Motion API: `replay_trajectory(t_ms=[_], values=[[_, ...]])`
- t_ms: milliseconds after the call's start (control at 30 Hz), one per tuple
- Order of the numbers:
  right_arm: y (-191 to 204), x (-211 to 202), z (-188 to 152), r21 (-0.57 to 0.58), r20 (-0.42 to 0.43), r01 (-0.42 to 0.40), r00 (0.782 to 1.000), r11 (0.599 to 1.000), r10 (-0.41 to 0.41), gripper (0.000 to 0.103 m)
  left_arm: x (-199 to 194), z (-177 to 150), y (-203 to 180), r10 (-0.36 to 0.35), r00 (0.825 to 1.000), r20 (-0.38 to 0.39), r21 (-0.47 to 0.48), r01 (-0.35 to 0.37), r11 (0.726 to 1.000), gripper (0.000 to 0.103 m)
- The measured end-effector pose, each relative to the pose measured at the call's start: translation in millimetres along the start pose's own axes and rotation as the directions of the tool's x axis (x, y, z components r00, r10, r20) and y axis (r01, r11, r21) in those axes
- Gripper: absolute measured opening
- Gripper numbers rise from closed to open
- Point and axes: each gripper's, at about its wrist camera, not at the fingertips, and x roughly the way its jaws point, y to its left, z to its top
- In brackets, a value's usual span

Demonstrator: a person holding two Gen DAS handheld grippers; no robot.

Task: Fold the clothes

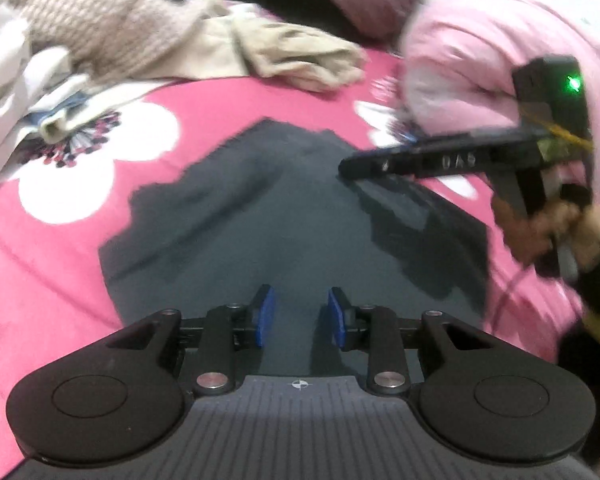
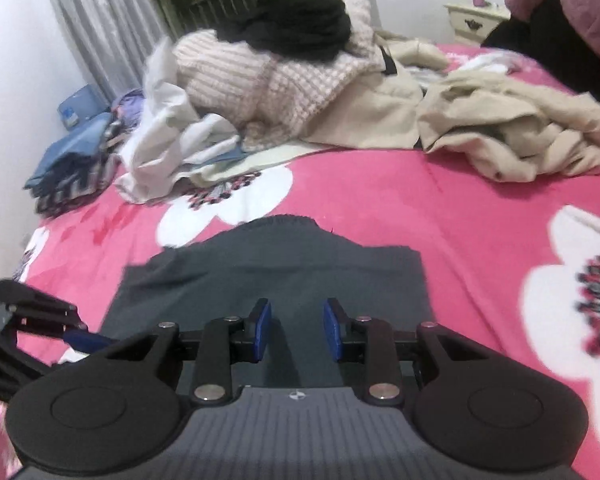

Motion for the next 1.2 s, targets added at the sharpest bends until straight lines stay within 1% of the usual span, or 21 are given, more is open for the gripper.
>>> replay_trajectory(t_ms=[33, 100, 133, 200, 267, 333, 400, 467, 500, 567, 767, 900, 1000, 1067, 1200], values=[[-2.4, 11.1, -0.1, 0.012, -0.008, 0.004, 1.000, 1.000, -0.003, 0.031, 7.0, 3.5, 4.4, 0.013, 1.000, 0.004, -0.029, -0.013, 1.000, 0.029], [-7.4, 26.3, 0.0, 0.040, -0.030, 0.019, 0.999, 0.999, -0.018, 0.027, 12.1, 3.4, 16.8, 0.003, 1.000, 0.007, -0.087, -0.003, 0.996, 0.029], [-9.4, 29.8, 0.7, 0.054, -0.034, 0.022, 0.999, 0.998, -0.020, 0.026, 11.2, 3.4, 19.7, 0.005, 1.000, 0.009, -0.098, -0.004, 0.995, 0.029], [-9.7, 22.6, 3.9, 0.074, -0.010, 0.007, 1.000, 0.997, -0.006, 0.026, 8.6, 4.3, 22.8, 0.008, 1.000, 0.021, -0.111, -0.006, 0.994, 0.029], [-5.8, 12.0, 7.0, 0.064, 0.028, -0.005, 1.000, 0.998, 0.003, 0.026, 3.8, 7.4, 23.8, 0.012, 0.999, 0.047, -0.107, -0.007, 0.994, 0.029], [-4.9, 16.1, 10.7, 0.064, 0.032, -0.014, 0.999, 0.998, 0.012, 0.026, -0.5, 10.6, 25.1, 0.016, 0.997, 0.073, -0.105, -0.008, 0.994, 0.032], [-4.6, 22.3, 14.2, 0.066, 0.030, -0.019, 0.999, 0.998, 0.017, 0.026, 1.2, 14.8, 29.7, 0.018, 0.996, 0.087, -0.122, -0.007, 0.993, 0.034], [-9.3, 39.6, 14.7, 0.093, 0.005, -0.010, 1.000, 0.996, 0.010, 0.025, 7.8, 16.1, 35.5, 0.024, 0.996, 0.080, -0.145, -0.012, 0.989, 0.034], [-11.6, 45.9, 14.7, 0.109, 0.000, -0.010, 1.000, 0.994, 0.010, 0.022, 10.6, 16.4, 38.1, 0.026, 0.997, 0.078, -0.156, -0.014, 0.988, 0.034], [-12.8, 44.4, 16.5, 0.137, 0.011, -0.013, 1.000, 0.990, 0.012, 0.022, 12.3, 14.0, 41.4, 0.025, 0.996, 0.081, -0.172, -0.011, 0.985, 0.034], [-6.9, 5.7, 13.9, 0.153, 0.061, -0.008, 0.998, 0.988, -0.001, 0.025, 1.9, 13.1, 41.3, 0.023, 0.994, 0.109, -0.184, -0.003, 0.983, 0.035], [-8.4, -24.0, 5.2, 0.209, 0.090, -0.021, 0.996, 0.978, 0.002, 0.025, -7.9, 13.6, 41.7, 0.020, 0.991, 0.131, -0.199, 0.006, 0.980, 0.036], [-4.8, -42.2, -4.3, 0.238, 0.102, -0.027, 0.995, 0.971, 0.003, 0.026, -14.7, 12.9, 40.0, 0.034, 0.990, 0.138, -0.200, -0.005, 0.980, 0.037], [-0.9, -53.4, -12.0, 0.253, 0.111, -0.046, 0.994, 0.966, 0.018, 0.026, -20.0, 11.7, 37.3, 0.035, 0.989, 0.142, -0.195, -0.006, 0.981, 0.038], [5.1, -74.1, -29.7, 0.298, 0.114, -0.106, 0.991, 0.949, 0.075, 0.026, -32.1, 6.9, 33.0, 0.032, 0.987, 0.157, -0.198, 0.000, 0.980, 0.041]])
